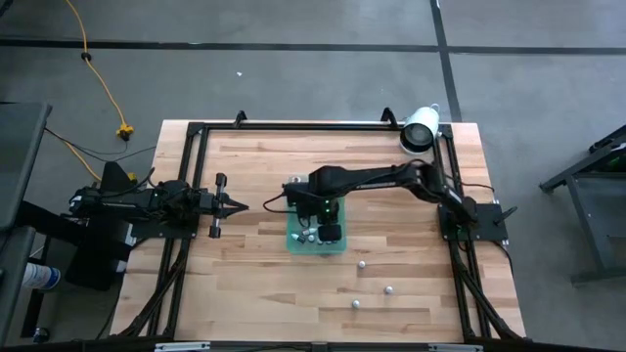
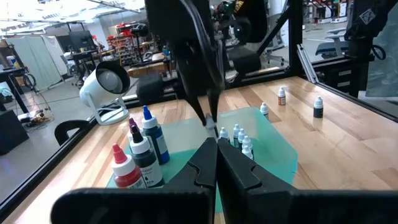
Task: Pick & Place food coloring
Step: Put the small black food coloring bottle into the green bin
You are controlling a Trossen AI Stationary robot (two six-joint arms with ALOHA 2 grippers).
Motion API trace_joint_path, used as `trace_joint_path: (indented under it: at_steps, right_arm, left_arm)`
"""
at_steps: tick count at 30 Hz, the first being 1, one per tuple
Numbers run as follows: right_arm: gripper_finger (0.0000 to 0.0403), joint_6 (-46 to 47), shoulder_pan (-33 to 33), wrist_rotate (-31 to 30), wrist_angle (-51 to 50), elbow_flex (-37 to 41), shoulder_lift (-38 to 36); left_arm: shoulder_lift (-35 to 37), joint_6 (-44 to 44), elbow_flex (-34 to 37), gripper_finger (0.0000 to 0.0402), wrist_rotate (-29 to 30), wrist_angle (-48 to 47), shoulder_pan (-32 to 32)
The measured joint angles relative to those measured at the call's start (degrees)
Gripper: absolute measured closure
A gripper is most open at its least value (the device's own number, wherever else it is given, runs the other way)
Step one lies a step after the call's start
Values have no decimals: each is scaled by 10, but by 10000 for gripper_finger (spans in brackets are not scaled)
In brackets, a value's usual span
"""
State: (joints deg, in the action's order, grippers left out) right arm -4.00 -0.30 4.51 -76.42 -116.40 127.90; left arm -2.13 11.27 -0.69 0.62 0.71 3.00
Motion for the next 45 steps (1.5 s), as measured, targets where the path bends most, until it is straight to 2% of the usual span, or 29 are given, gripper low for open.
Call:
trace_joint_path:
  at_steps: [12, 15, 18, 33, 45]
  right_arm:
    - [355, 5, 24, 0, 5, 0, 45]
    - [354, 9, 29, -21, 9, 0, 52]
    - [354, 10, 31, -35, 10, 0, 54]
    - [354, 15, 41, -25, 16, 0, 54]
    - [354, 4, 42, -35, 47, 28, 52]
  left_arm:
    - [0, 0, 0, 401, 0, 0, 0]
    - [0, 0, 0, 401, 0, 0, 0]
    - [0, 0, 0, 401, 0, 0, 0]
    - [0, 0, 0, 401, 0, 0, 0]
    - [0, 0, 0, 401, 0, 0, 0]
